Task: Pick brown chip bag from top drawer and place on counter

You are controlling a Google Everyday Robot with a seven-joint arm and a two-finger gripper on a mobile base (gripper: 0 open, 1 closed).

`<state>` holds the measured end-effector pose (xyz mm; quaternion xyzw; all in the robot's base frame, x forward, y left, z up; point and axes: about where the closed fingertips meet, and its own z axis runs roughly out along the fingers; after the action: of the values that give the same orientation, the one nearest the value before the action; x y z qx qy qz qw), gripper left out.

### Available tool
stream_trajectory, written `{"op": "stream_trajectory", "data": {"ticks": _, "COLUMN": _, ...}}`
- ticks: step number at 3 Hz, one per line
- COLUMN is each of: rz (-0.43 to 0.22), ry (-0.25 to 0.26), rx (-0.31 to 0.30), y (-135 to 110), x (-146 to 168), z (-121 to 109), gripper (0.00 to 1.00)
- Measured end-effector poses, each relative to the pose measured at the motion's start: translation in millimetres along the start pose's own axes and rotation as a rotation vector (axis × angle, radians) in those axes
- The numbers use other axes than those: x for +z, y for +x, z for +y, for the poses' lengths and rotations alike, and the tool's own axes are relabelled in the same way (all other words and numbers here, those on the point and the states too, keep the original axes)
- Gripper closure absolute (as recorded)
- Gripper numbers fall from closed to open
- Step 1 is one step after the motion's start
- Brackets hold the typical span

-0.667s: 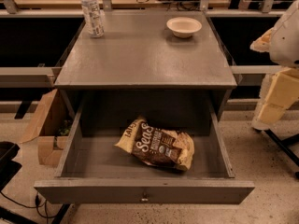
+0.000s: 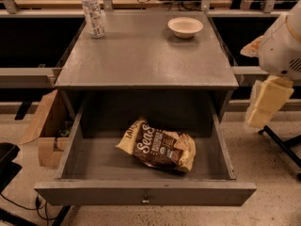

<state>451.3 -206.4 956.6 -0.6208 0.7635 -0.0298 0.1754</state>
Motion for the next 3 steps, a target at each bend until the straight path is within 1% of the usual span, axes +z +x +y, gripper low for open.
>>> {"op": "stream_trajectory", "data": {"ticks": 1, "rz": -0.092, "ry": -0.03, "rx": -0.073, "y": -24.2, "x": 66.6, "z": 5.7, "gripper": 0.0}}
{"op": "stream_trajectory", "data": {"ticks": 2, "rz": -0.164, "ry": -0.053, "rx": -0.103, "y": -43.6, "x": 131.4, "z": 22.0, "gripper": 0.0}}
{"op": "stream_trajectory", "data": {"ticks": 3, "rz": -0.235, "ry": -0.067, "rx": -0.101, "y": -67.8, "x": 198.6, "z": 35.9, "gripper": 0.0}}
